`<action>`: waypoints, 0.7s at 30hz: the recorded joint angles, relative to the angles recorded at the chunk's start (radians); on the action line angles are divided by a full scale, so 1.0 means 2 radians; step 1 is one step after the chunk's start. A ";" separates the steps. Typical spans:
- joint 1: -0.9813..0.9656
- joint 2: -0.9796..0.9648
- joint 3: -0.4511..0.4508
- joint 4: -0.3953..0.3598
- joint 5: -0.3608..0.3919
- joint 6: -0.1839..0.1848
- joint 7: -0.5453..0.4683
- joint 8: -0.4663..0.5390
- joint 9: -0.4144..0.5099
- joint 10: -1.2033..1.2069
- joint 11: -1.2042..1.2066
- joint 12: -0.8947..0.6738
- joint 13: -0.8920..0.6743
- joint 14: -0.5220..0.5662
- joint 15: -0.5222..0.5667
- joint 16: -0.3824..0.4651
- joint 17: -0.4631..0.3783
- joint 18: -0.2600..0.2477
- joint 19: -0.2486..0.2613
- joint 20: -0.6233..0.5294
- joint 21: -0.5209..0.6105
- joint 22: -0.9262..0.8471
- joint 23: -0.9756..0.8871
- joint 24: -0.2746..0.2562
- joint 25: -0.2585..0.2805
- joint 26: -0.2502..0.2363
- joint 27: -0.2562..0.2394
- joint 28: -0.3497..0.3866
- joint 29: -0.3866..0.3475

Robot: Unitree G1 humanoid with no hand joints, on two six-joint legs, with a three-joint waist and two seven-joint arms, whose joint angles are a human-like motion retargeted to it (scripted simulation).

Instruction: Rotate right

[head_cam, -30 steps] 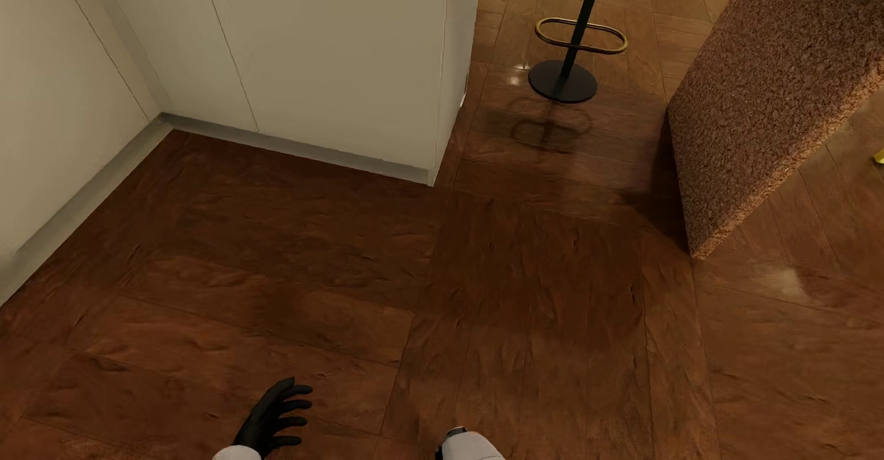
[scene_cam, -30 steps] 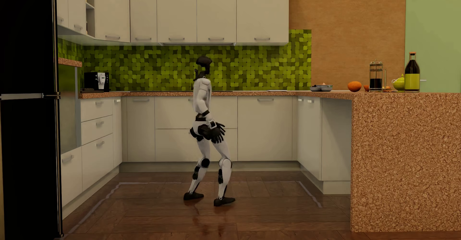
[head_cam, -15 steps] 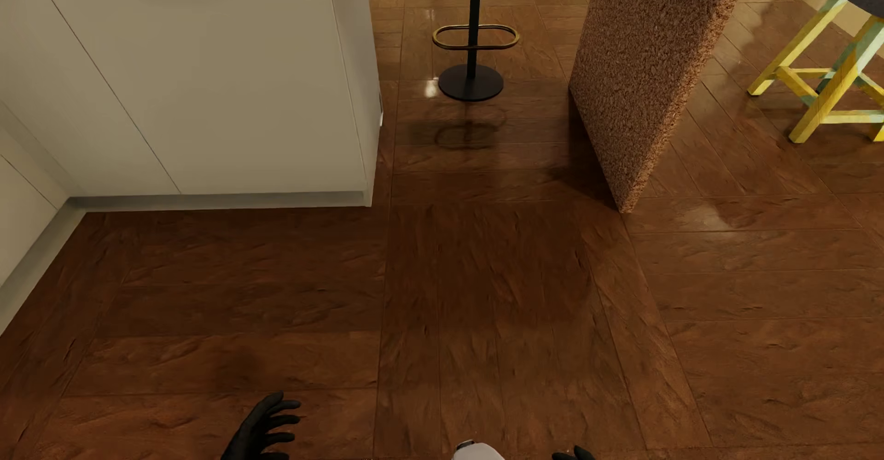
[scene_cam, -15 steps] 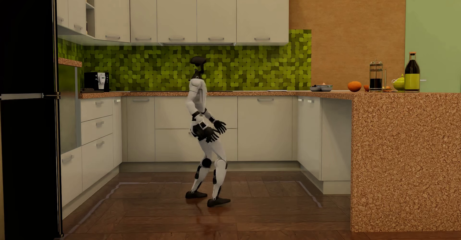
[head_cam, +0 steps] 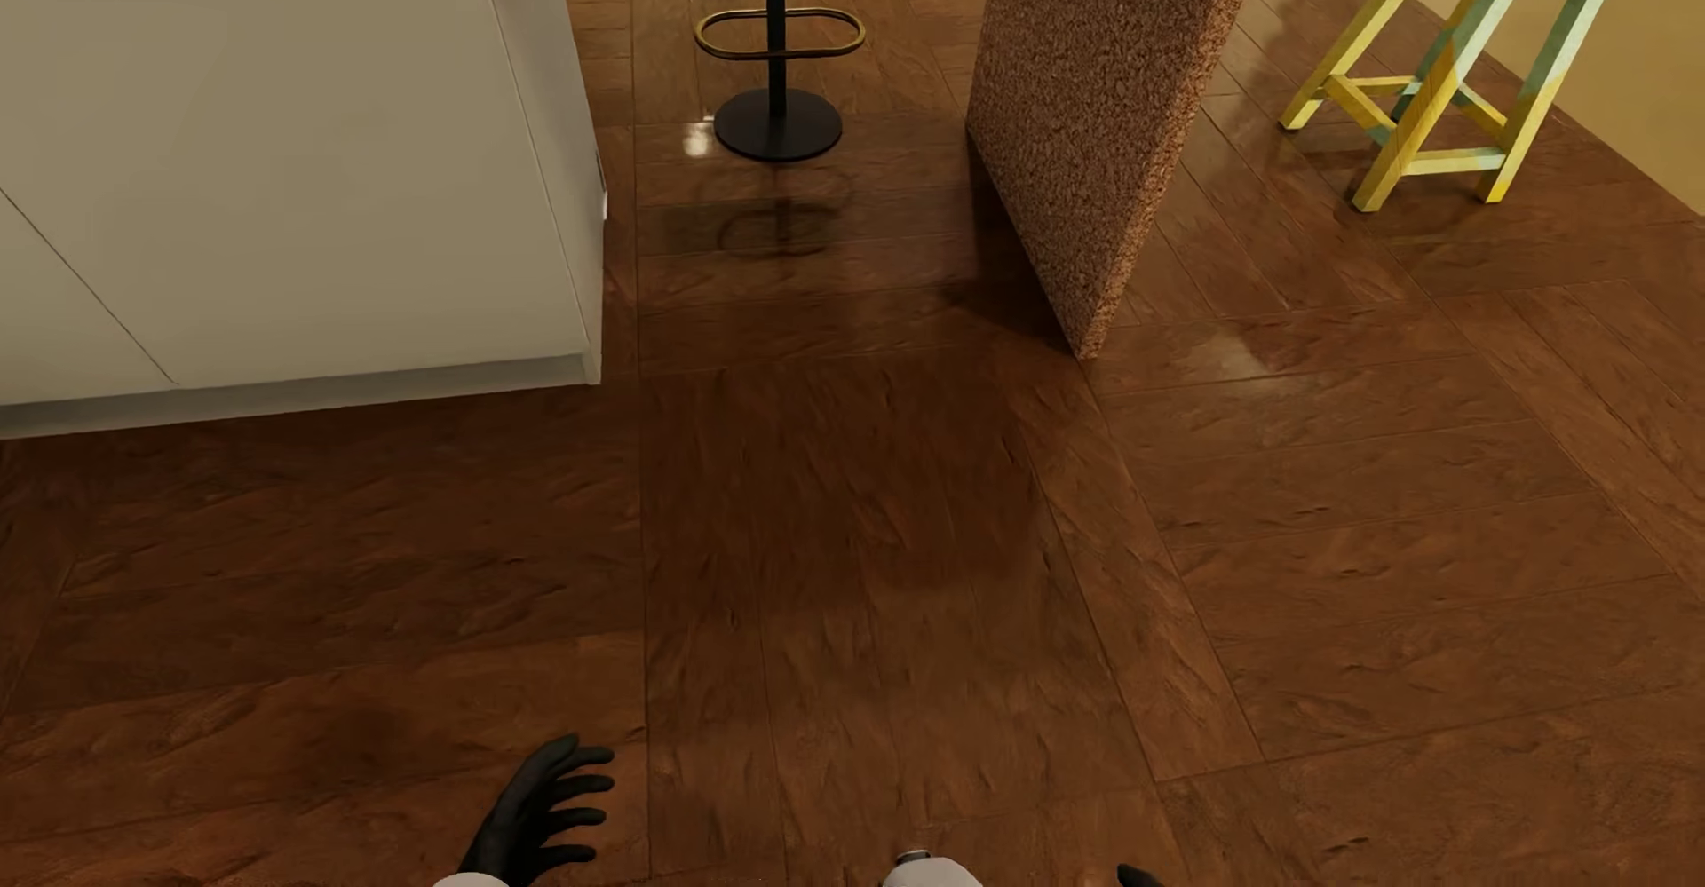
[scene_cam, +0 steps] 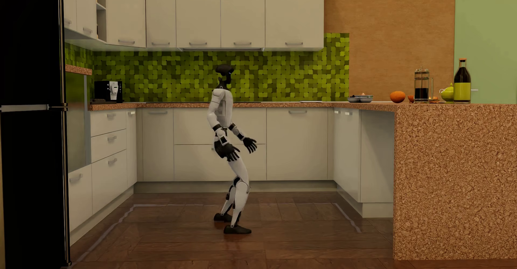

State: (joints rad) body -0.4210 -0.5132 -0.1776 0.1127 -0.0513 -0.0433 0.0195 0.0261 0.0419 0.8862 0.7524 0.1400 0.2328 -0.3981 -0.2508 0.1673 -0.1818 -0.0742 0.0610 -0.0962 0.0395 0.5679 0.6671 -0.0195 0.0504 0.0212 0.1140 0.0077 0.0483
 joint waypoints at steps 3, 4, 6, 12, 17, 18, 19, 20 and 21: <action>0.026 0.002 -0.028 0.001 0.022 0.019 -0.018 0.017 -0.004 -0.049 -0.028 0.017 0.019 -0.022 0.009 0.020 0.024 -0.011 -0.008 0.020 0.013 0.019 -0.009 0.000 0.006 0.013 -0.051 -0.006 -0.021; 0.035 -0.003 -0.038 0.000 0.018 0.013 -0.007 0.016 -0.005 -0.064 -0.015 0.008 0.019 -0.016 -0.024 0.025 0.028 -0.004 -0.040 0.025 0.004 0.030 -0.021 0.003 0.012 0.024 -0.058 -0.010 -0.028; 0.037 -0.011 -0.025 0.006 0.005 0.006 0.003 0.002 -0.006 -0.044 0.018 -0.005 0.021 -0.031 -0.051 0.016 0.017 -0.007 -0.017 0.019 0.011 0.021 -0.018 0.009 0.007 0.021 -0.063 -0.013 -0.018; -0.028 -0.008 0.047 -0.019 0.007 0.025 -0.037 0.010 -0.003 -0.029 0.008 0.010 0.021 0.026 -0.009 0.020 0.016 -0.016 -0.003 0.046 -0.001 0.024 -0.013 0.024 0.009 0.005 -0.042 -0.048 -0.017; -0.002 0.022 0.058 -0.023 -0.004 0.011 -0.035 0.001 -0.022 -0.080 -0.047 0.009 -0.030 0.050 0.031 0.005 0.008 -0.001 0.005 0.035 -0.003 0.003 -0.018 -0.005 -0.008 0.012 0.003 -0.029 0.019; 0.003 0.029 0.058 -0.020 -0.004 0.014 -0.036 -0.004 -0.023 -0.084 -0.053 0.008 -0.019 0.050 0.027 0.006 0.004 0.000 -0.001 0.027 -0.001 0.006 -0.011 -0.002 -0.005 0.002 0.001 -0.022 0.018; 0.011 0.035 0.054 -0.023 -0.008 0.012 -0.036 -0.007 -0.021 -0.089 -0.052 0.006 -0.008 0.050 0.023 0.010 0.004 0.000 -0.003 0.029 0.002 0.007 -0.005 0.002 -0.003 -0.006 -0.002 -0.018 0.015; 0.011 0.039 0.045 -0.022 -0.008 0.014 -0.037 -0.009 -0.020 -0.088 -0.059 0.011 -0.013 0.049 0.031 0.012 0.004 0.000 0.000 0.037 0.011 0.010 -0.010 0.004 -0.003 -0.015 0.005 -0.014 0.010; 0.016 0.041 0.044 -0.020 -0.006 0.013 -0.033 -0.006 -0.018 -0.093 -0.063 0.006 -0.007 0.050 0.034 0.017 0.011 0.000 0.006 0.037 0.007 0.012 -0.020 0.007 -0.003 -0.012 0.008 -0.013 0.004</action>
State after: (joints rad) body -0.3898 -0.4312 -0.0890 0.0723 -0.0640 -0.0173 -0.0465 0.0149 0.0065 0.7010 0.6259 0.1513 0.2187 -0.2987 -0.1819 0.2011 -0.1596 -0.0742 0.0722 -0.0231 0.0529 0.5914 0.6276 -0.0062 0.0435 -0.0033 0.1295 -0.0173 0.0568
